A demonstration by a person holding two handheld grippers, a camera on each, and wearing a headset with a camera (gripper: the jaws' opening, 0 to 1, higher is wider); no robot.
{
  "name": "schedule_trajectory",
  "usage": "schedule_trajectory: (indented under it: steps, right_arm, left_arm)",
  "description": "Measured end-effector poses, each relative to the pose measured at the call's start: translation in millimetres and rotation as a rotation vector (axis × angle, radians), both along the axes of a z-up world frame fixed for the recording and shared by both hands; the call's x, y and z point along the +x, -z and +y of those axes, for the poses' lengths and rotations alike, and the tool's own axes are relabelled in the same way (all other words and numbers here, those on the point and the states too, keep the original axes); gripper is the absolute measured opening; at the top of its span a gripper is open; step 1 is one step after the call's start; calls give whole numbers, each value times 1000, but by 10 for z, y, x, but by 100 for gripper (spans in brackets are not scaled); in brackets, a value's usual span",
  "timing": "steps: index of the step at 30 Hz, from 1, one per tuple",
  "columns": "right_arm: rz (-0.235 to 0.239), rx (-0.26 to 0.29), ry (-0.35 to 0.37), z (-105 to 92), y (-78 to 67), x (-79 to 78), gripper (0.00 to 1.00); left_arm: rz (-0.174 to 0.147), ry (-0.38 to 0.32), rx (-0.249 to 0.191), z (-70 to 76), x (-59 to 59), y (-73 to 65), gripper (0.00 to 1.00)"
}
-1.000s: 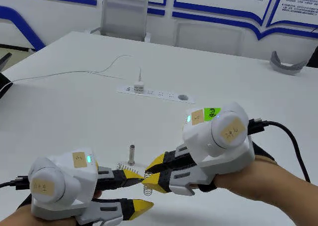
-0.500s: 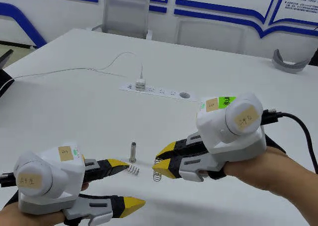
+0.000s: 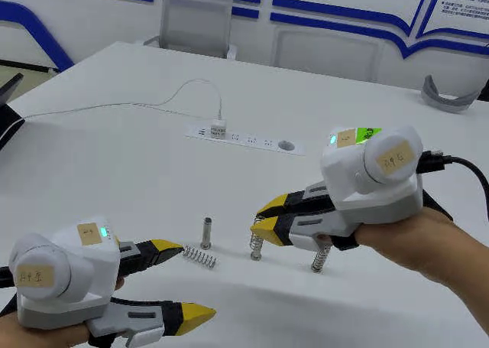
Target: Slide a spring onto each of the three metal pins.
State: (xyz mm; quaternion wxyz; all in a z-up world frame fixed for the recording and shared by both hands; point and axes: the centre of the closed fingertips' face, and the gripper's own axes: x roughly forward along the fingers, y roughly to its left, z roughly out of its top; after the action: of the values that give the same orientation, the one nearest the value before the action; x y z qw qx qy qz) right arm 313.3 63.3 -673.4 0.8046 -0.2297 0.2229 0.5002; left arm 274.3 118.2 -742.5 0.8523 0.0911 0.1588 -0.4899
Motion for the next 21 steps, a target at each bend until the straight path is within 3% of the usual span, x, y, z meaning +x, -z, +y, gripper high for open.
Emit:
schedule_trajectory:
  steps: [9, 21]
  right_arm:
    - [-25, 1, 63, -80, 9, 217, 12]
    - [-9, 9, 118, -120, 125, 422, 12]
  left_arm:
    - [8, -6, 1, 8, -1, 23, 63]
    - [22, -12, 5, 24, -22, 59, 63]
